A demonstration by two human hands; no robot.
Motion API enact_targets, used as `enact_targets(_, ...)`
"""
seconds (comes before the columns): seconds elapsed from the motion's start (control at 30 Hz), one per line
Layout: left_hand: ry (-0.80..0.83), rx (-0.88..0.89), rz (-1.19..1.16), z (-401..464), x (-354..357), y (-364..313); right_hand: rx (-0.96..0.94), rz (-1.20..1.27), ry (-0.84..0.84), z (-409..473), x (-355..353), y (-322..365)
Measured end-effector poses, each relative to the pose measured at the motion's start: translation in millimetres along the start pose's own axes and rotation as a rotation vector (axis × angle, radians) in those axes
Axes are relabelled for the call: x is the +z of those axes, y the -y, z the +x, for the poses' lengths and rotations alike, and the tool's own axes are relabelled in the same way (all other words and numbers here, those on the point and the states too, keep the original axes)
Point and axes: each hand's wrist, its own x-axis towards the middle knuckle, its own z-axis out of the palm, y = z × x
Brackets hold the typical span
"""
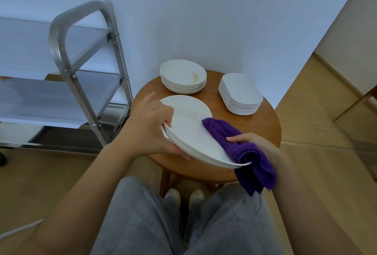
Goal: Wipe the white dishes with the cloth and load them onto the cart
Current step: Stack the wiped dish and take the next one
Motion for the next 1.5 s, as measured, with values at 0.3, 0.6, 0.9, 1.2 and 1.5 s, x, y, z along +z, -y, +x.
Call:
enact_targets(0.3, -0.192, -0.352, -0.076, -2.8, 20.5, -17.7, -0.296, 0.592, -0.148, 5.0, 3.2, 1.1)
enact_targets(0.6, -0.430, -0.928, -0.605, 5.2, 39.2, -15.7, -1.055, 0.621, -0.409, -21.3, 2.4, 8.0)
enact_targets(0.9, -0.483, -0.965, -0.597, 14.4, 50.9, -17.6, -1.336, -0.279, -0.905, -30.1, 87.4, -5.4)
enact_targets(1.2, -0.546, -0.861, -0.560, 0.1, 45.0, -23.6, -1.235, -1.183, -0.502, -14.8, 105.9, -8.6)
enact_targets(1.5, -0.393, -0.888, -0.624, 2.1, 32.0, -24.9, -1.592, -1.285, -0.582, -15.0, 70.8, 16.4)
